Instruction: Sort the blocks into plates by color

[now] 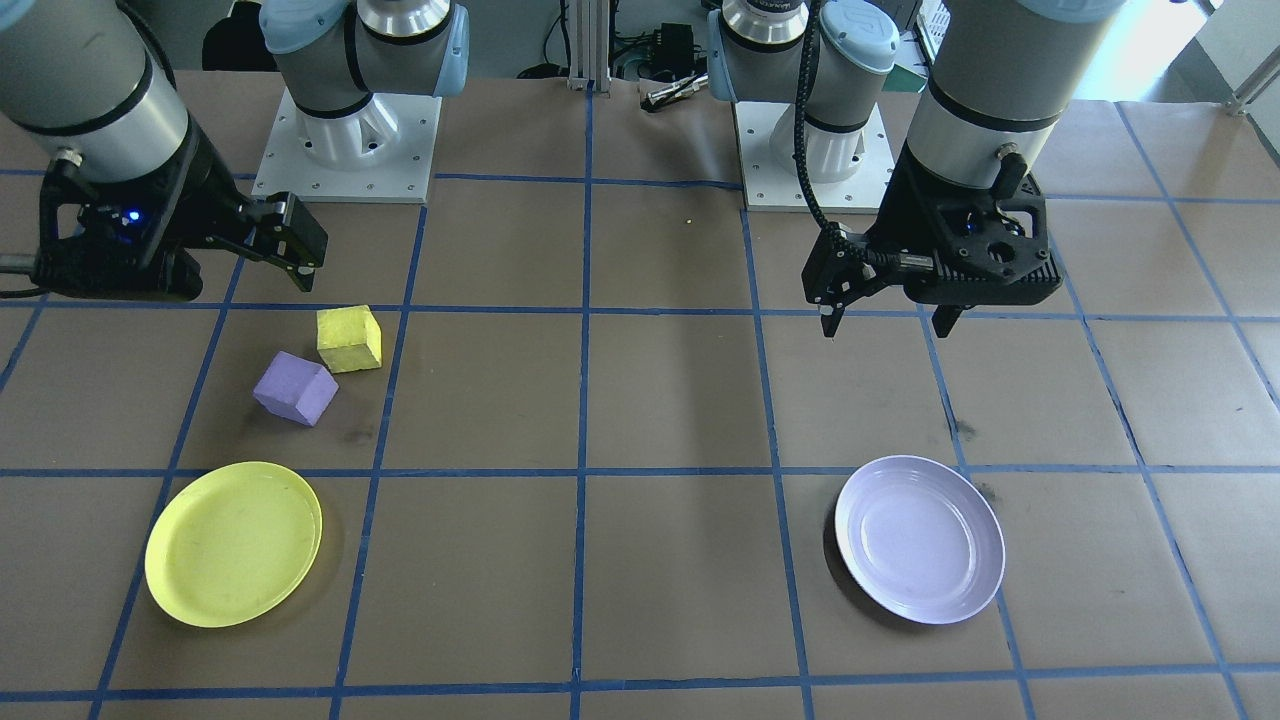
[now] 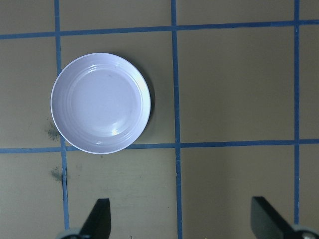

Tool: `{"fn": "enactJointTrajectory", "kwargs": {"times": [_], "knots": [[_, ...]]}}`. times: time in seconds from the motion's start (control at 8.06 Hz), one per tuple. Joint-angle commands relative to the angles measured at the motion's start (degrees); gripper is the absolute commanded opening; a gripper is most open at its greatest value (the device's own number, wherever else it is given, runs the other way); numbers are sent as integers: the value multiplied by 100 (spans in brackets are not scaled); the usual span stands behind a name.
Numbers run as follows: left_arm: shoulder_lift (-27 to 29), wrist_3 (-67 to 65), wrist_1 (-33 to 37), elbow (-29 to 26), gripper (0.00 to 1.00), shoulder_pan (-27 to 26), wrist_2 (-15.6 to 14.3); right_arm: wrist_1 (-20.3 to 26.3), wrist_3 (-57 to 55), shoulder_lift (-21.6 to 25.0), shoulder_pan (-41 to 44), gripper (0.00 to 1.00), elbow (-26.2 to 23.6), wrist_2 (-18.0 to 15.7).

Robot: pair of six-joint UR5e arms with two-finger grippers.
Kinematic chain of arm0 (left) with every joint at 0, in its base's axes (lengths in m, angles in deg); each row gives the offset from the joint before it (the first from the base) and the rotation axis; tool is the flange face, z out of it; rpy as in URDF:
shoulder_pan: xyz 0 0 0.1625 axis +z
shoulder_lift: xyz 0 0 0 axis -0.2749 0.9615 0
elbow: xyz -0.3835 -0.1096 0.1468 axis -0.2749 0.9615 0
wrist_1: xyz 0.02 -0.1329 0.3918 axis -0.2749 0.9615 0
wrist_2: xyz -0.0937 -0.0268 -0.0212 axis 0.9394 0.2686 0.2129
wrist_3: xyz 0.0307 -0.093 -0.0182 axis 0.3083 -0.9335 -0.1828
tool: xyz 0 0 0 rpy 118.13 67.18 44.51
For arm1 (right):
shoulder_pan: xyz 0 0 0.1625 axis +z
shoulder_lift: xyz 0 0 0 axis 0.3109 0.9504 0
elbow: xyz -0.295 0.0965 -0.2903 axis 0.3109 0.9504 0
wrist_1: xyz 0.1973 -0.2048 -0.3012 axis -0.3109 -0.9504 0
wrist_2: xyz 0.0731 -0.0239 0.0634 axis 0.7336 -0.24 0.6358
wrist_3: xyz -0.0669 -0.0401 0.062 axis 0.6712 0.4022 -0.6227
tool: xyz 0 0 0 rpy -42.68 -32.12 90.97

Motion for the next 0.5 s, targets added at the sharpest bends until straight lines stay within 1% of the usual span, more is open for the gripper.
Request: {"fn": "enactJointTrajectory", "kwargs": {"times": [0.0, 0.12, 0.25, 0.37], "knots": [[6, 6, -3, -4, 100, 0, 0, -1147, 6, -50, -491, 100, -1389, -207], [6, 6, -3, -4, 100, 0, 0, -1431, -3, -15, -509, 100, -2005, -207], [6, 6, -3, -4, 100, 0, 0, -1469, 92, 177, -500, 100, -2437, -103], [6, 6, 6, -4, 100, 0, 0, -1565, 476, 300, -474, 100, -2807, -163]]}}
